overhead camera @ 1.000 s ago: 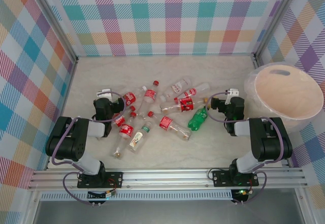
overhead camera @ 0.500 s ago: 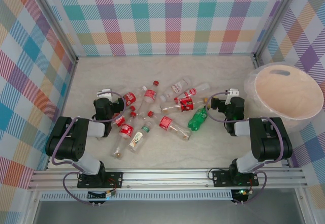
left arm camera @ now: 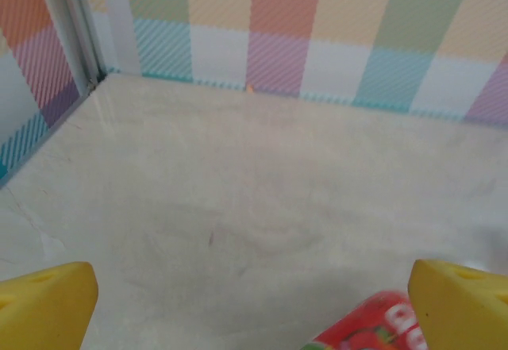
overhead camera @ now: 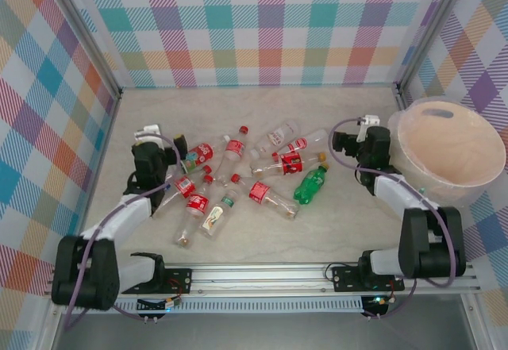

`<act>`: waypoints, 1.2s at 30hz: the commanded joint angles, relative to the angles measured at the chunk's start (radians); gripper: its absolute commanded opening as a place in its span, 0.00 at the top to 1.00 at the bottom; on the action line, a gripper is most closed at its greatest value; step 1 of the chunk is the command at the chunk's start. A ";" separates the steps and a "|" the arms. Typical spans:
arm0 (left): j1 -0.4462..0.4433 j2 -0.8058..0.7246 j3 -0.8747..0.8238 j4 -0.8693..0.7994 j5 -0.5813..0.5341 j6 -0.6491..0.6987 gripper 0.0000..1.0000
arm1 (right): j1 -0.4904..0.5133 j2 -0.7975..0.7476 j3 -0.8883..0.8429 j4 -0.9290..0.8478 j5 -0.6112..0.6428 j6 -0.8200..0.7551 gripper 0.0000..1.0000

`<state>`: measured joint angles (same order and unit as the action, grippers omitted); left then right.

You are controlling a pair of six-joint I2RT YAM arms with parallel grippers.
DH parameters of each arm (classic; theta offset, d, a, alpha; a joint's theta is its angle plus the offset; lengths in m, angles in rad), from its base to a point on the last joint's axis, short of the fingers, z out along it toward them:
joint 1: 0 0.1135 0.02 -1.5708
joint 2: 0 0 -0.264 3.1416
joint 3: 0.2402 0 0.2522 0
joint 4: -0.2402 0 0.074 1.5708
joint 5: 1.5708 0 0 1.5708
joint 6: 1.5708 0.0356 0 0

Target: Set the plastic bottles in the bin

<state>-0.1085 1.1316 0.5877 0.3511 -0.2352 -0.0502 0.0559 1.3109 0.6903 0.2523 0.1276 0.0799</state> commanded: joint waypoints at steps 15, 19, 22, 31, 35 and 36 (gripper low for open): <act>-0.106 0.307 0.655 -0.765 0.411 -0.233 0.01 | 0.281 -0.361 0.057 -0.886 0.132 0.531 0.07; -0.161 0.415 0.803 -0.874 0.384 -0.153 0.00 | 0.320 -0.384 0.017 -0.859 0.070 0.576 0.12; -0.175 0.401 0.710 -0.782 0.374 -0.168 0.00 | 0.350 -0.354 -0.004 -0.831 0.030 0.626 0.15; -0.205 0.345 0.678 -0.783 0.321 -0.127 0.00 | 0.420 -0.228 -0.043 -0.676 0.005 0.725 0.15; -0.241 0.318 0.688 -0.817 0.257 -0.098 0.00 | 0.435 -0.130 -0.021 -0.625 0.001 0.725 0.13; -0.250 0.314 0.690 -0.820 0.247 -0.086 0.00 | 0.435 -0.106 -0.017 -0.606 0.001 0.723 0.13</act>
<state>-0.3305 1.4868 1.2682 -0.4454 0.0628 -0.1783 0.4816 1.1671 0.6579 -0.4297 0.1448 0.7780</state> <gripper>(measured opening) 0.997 0.870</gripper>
